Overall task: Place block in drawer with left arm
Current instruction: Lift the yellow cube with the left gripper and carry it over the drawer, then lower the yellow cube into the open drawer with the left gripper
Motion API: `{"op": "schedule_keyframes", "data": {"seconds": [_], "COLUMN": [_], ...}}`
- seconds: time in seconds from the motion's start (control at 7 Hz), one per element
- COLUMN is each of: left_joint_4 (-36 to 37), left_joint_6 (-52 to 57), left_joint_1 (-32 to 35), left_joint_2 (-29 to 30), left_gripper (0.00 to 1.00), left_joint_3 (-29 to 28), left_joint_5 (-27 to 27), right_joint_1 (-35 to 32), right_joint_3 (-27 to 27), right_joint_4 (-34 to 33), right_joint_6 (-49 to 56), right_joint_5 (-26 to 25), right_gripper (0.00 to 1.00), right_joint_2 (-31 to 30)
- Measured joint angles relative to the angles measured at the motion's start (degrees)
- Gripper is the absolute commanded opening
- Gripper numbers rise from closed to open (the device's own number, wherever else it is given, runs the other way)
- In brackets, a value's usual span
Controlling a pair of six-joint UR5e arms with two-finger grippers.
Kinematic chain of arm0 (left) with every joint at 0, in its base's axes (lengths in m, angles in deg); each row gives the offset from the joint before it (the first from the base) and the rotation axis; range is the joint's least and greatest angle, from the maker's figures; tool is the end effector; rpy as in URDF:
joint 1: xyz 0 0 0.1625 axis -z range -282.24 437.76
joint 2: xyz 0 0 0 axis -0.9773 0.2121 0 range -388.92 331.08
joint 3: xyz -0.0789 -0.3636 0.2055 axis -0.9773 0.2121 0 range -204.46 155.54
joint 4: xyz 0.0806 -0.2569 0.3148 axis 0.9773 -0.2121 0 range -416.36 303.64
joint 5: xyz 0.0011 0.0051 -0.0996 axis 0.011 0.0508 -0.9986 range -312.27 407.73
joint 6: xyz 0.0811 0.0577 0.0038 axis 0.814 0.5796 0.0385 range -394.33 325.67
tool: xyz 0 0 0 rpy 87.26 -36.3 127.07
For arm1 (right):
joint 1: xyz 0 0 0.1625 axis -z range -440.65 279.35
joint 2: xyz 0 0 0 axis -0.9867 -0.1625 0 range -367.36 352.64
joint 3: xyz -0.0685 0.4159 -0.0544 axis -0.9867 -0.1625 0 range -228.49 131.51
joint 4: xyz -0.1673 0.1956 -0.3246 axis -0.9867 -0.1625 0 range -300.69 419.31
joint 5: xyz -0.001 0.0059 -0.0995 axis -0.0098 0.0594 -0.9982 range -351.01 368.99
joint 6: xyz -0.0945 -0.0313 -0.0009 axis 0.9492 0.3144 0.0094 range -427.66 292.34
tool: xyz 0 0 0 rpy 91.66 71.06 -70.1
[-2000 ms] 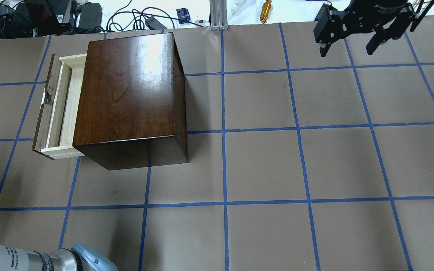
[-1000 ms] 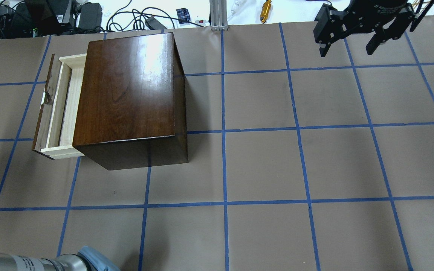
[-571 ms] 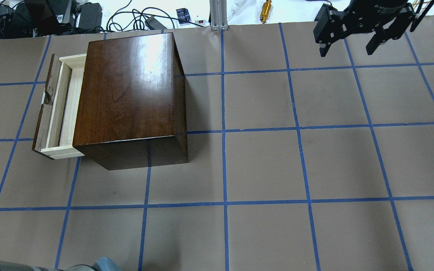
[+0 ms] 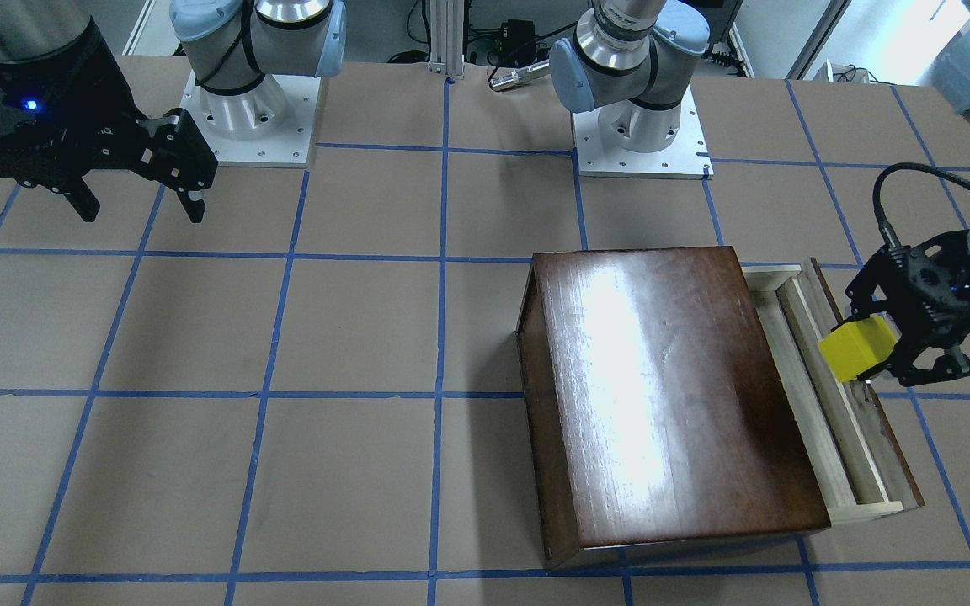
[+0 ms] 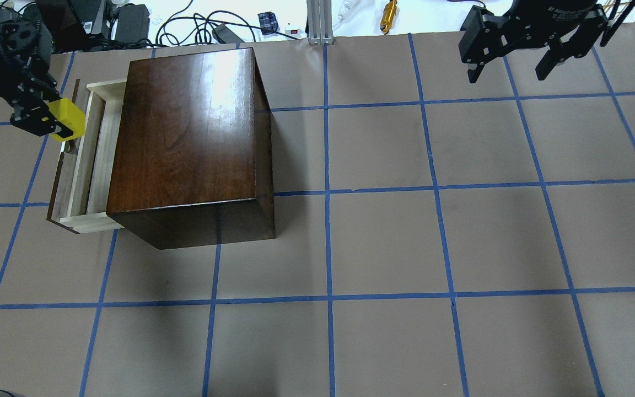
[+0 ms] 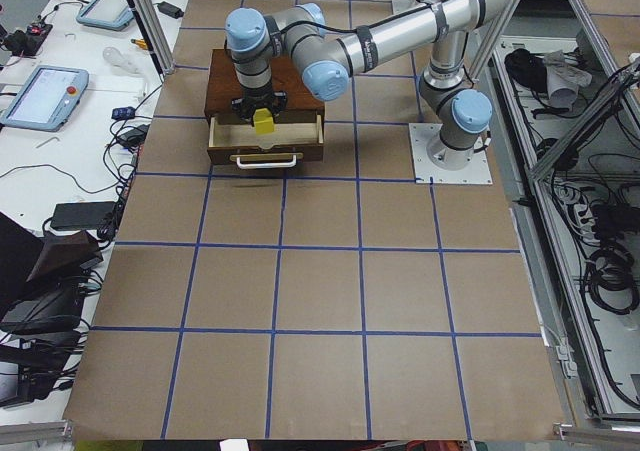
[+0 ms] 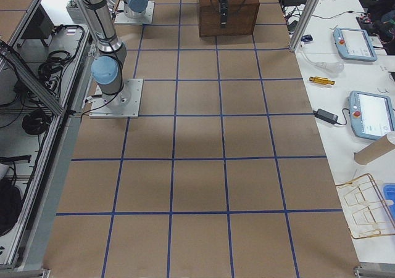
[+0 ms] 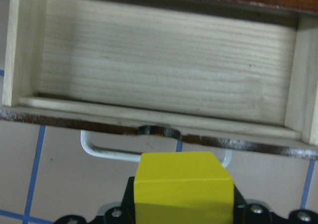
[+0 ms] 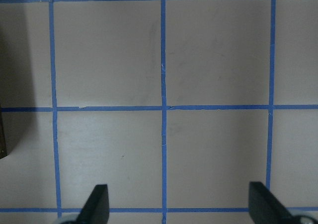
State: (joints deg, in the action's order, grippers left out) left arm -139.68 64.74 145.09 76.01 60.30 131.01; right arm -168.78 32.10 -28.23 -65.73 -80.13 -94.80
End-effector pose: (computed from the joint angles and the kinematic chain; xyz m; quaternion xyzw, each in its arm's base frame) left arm 0.0939 -0.6007 0.4032 -0.6159 -0.7852 0.0384 0.0514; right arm 0.1180 -0.5195 0.5422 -0.0008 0.9992 -0.0384 0.0064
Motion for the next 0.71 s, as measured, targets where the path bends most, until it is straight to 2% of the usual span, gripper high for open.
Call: {"op": "schedule_keyframes", "data": {"seconds": [0.71], "left_joint_4": [2.0], "left_joint_6": [6.9], "left_joint_1": [1.5], "left_joint_2": [1.4], "left_gripper": [0.04], "left_joint_3": [1.4], "left_joint_5": [0.9], "right_joint_1": [0.0], "right_joint_3": [0.0], "right_joint_4": [0.0], "right_joint_6": [0.1], "right_joint_5": [-0.1], "right_gripper": [1.00], "right_joint_2": [0.1]}}
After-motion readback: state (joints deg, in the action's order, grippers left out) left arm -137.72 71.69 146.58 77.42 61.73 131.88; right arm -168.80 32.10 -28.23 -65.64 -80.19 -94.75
